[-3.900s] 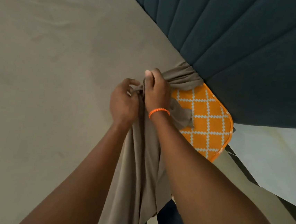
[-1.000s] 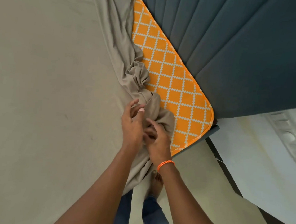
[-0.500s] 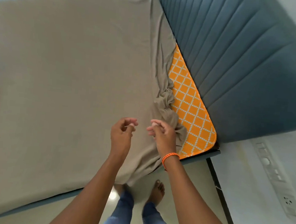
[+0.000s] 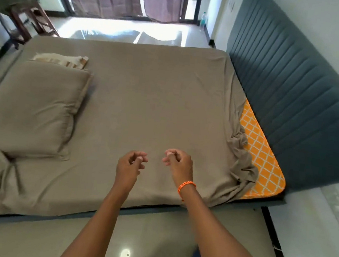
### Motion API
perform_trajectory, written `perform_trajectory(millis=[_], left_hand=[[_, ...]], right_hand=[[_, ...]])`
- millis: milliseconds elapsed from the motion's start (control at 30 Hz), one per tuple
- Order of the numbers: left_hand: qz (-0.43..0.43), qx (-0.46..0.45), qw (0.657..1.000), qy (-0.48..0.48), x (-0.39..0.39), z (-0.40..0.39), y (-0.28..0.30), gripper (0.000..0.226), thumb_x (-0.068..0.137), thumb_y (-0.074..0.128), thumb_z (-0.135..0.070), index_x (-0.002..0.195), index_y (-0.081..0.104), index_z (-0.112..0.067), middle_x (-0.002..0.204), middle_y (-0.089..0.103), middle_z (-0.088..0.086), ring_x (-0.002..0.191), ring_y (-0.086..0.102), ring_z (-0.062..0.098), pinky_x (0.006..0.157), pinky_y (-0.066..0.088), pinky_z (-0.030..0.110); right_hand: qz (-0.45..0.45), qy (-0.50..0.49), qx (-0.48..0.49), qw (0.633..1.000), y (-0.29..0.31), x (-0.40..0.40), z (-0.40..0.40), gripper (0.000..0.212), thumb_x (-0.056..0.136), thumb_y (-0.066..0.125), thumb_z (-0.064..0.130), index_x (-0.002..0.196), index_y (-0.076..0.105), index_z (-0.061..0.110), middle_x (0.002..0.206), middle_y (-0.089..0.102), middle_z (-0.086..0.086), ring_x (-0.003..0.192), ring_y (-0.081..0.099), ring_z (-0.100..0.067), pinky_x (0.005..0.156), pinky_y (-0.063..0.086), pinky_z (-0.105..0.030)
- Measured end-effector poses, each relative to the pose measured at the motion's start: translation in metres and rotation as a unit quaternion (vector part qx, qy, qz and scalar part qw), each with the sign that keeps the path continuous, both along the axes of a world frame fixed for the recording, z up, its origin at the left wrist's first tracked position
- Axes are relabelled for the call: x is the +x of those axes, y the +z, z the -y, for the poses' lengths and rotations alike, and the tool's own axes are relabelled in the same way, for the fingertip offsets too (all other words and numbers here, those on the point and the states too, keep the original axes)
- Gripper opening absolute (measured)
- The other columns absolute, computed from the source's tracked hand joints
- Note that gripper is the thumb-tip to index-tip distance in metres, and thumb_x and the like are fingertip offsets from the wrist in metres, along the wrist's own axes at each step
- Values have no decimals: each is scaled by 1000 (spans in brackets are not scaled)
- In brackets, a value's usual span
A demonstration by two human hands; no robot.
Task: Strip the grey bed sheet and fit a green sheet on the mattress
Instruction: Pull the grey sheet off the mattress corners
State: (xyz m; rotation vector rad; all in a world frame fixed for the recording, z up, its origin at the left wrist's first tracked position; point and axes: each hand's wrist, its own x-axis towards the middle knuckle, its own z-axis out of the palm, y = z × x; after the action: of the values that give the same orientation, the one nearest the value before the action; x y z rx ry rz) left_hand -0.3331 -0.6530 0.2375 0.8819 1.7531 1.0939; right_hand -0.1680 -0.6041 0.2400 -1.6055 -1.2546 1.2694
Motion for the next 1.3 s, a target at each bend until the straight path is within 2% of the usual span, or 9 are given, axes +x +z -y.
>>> perform_trajectory(millis=[267,467,633,767,900,967,1100,1200,1300], left_hand=[[-41,-6,999,27,-209,91,40,25,106,51,-12,106,75,-22,96,77,0,86,71,22,72,52,30],[-31,-8,998,46,-328,96,46,25,107,51,-14,109,75,-20,97,77,0,86,70,18,70,50,24],[-30,-9,999,39,-439,72,41,25,107,50,-8,109,75,-13,95,76,4,72,68,-1,60,48,12],[-30,-20,999,35,-529,50,42,26,104,52,-6,103,76,-18,91,77,2,74,68,4,64,49,16],[-24,-35,999,35,-615,39,38,26,104,55,-7,100,76,-22,89,79,1,77,67,13,79,54,36],[-23,-40,998,40,-656,38,36,26,104,55,-9,100,76,-23,88,78,-2,75,65,14,75,51,35],[-22,-32,999,21,-726,43,36,24,106,52,-4,108,74,-10,92,76,5,73,67,4,62,49,15],[-20,-22,999,-16,-785,50,26,23,106,51,-1,109,74,-5,93,76,10,78,69,10,67,53,22],[-23,-37,997,-70,-841,63,17,24,106,53,-5,104,75,-14,93,77,8,78,69,14,66,52,25]], right_hand=[[-25,46,51,997,62,-218,74,23,97,55,19,83,73,21,71,73,0,68,69,-19,72,61,-43],[-10,70,37,997,52,-353,72,22,97,55,15,85,73,19,68,73,1,63,68,-15,74,61,-42],[-1,98,29,995,36,-473,50,23,95,56,12,82,73,21,67,73,0,61,68,-15,72,60,-40],[-6,108,21,994,31,-563,28,22,94,57,9,83,74,18,68,73,-1,60,68,-18,70,59,-40],[-20,102,12,995,33,-646,17,24,91,55,3,81,72,18,66,72,-3,55,63,-14,68,58,-44],[-17,105,8,994,32,-686,16,25,91,55,4,81,72,19,66,73,-2,55,63,-14,67,57,-44],[5,104,1,995,29,-757,26,25,91,55,5,81,72,21,67,73,-1,57,65,-15,67,58,-43],[21,85,-3,996,22,-811,43,25,90,56,5,81,73,22,67,73,0,58,67,-17,68,59,-43],[28,41,-9,999,18,-859,63,26,90,56,5,80,72,23,66,74,0,58,68,-17,70,60,-44]])
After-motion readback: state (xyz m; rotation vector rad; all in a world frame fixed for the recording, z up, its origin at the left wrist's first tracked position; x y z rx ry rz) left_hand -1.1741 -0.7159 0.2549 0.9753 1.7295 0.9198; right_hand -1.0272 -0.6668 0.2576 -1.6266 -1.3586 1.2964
